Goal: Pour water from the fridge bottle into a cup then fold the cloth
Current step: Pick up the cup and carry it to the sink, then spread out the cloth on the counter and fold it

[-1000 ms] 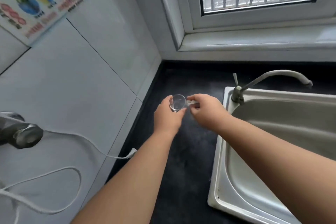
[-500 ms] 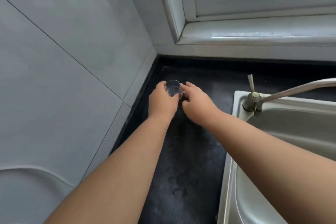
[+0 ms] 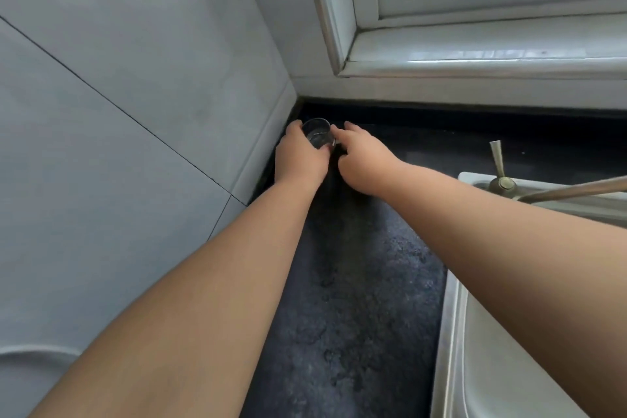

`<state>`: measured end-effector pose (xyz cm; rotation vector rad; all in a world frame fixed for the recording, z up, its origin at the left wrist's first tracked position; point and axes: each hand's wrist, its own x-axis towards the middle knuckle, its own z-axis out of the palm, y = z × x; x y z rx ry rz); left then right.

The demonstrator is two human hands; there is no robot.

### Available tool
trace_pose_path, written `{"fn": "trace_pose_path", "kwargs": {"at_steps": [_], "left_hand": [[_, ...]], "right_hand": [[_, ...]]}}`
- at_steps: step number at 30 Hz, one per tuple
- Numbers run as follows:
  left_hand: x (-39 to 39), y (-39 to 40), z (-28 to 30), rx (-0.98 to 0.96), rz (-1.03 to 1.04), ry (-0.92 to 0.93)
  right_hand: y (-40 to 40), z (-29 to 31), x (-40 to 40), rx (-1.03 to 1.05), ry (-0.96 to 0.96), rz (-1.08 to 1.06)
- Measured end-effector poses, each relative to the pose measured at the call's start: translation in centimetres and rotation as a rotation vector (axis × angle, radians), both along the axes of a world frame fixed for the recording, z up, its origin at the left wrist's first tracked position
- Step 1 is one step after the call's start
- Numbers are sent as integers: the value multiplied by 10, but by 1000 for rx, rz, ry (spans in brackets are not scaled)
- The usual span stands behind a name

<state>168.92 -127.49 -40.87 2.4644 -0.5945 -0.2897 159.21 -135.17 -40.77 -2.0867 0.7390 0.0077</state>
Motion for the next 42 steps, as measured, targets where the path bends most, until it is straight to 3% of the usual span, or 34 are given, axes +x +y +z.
{"fn": "trace_pose_path", "kwargs": {"at_steps": [8,13,22,32,42], "left_hand": [[-37,37,48,79,-25,34],[-103,97,58,110,-85,72],[-229,226,95,72,79,209],[-368,402,146,38,561,207],[-581,597,244,49,1260,79]], "right_hand": [[20,39,-54,-88,-57,-133],[56,65,-114,-167,68,-41],[142,93,-177,-159,82,177],[293,142,-236,-176,54,695],[507,228,-323,-292,-100,1395]]}}
